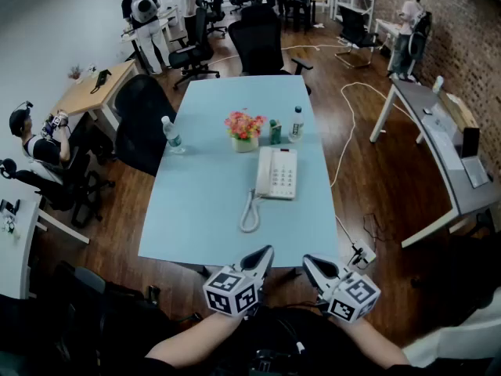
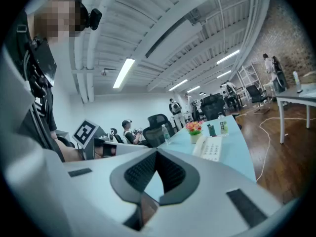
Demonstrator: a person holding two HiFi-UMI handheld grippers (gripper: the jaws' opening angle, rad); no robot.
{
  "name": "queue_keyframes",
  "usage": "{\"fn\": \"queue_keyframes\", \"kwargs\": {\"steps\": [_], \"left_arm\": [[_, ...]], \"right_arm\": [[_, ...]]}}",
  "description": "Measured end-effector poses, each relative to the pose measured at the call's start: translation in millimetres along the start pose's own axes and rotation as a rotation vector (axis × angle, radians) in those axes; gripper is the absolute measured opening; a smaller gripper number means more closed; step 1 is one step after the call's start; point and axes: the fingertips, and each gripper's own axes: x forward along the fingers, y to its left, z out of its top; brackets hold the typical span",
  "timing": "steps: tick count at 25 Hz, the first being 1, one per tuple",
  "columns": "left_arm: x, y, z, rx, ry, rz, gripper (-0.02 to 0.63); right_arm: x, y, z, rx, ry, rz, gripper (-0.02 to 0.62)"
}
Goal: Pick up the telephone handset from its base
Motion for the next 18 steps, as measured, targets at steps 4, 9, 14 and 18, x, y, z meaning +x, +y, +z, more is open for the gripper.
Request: {"fn": "queue_keyframes", "kwargs": {"steps": [4, 9, 14, 18], "left_arm": [[18.5, 55.6, 32.7, 0.045, 0.007, 0.004, 0.0], [53.0, 118.5, 58.4, 0.112, 0.065, 0.037, 0.0], [92.4, 165.2, 78.0, 0.137, 0.087, 0.103, 0.0], [128.2, 188.3, 92.7, 0.146, 0.088, 0.145, 0.043]], "right_arm": [[49.7, -14.0, 15.6, 0.009, -0.028, -0.034, 0.017], [94.4, -24.4, 31.8, 0.001, -0.038, -0.063, 0.017], [111.5, -44.5, 38.9, 0.01, -0.027, -0.082, 0.017], [125.4, -66.5, 43.9, -0.002, 0.006, -0.051, 0.017]]}}
